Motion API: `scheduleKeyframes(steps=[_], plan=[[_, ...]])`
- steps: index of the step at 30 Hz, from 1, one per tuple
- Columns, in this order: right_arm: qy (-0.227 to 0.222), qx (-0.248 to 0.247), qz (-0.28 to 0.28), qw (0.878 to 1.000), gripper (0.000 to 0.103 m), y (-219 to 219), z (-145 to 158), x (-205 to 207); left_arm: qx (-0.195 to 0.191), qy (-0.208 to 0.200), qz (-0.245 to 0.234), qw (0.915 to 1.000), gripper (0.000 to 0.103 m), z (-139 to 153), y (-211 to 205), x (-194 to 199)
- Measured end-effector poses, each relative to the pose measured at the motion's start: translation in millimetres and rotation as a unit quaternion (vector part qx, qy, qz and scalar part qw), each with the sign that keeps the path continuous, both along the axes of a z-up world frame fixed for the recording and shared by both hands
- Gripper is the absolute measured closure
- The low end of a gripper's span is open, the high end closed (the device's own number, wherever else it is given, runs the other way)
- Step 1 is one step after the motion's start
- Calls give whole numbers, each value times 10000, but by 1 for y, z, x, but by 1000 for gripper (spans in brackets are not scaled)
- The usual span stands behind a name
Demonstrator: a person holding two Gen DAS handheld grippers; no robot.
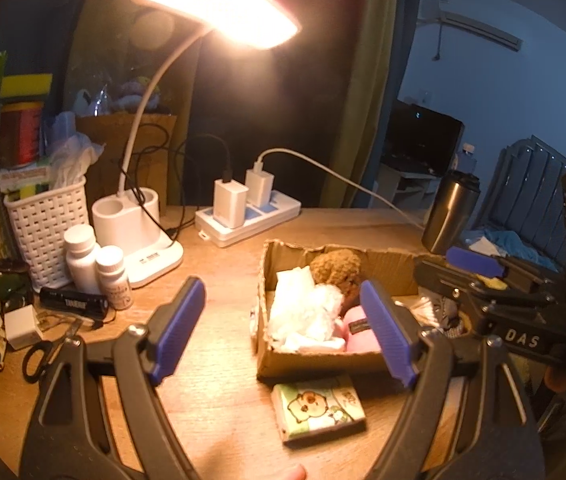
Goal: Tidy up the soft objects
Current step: 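Move both tools back toward the printed tissue box and white cloth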
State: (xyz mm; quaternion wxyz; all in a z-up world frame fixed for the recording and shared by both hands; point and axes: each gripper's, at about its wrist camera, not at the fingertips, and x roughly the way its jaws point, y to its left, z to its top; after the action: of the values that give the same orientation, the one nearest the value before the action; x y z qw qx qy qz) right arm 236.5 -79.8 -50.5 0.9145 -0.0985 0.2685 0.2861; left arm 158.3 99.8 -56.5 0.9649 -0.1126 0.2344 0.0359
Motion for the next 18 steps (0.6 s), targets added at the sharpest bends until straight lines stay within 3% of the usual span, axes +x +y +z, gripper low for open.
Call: scheduleKeyframes(steps=[18], plan=[[2, 150, 252, 9996, 38, -18, 8, -63, 234, -19, -13, 9997, 21, 12, -23, -53]])
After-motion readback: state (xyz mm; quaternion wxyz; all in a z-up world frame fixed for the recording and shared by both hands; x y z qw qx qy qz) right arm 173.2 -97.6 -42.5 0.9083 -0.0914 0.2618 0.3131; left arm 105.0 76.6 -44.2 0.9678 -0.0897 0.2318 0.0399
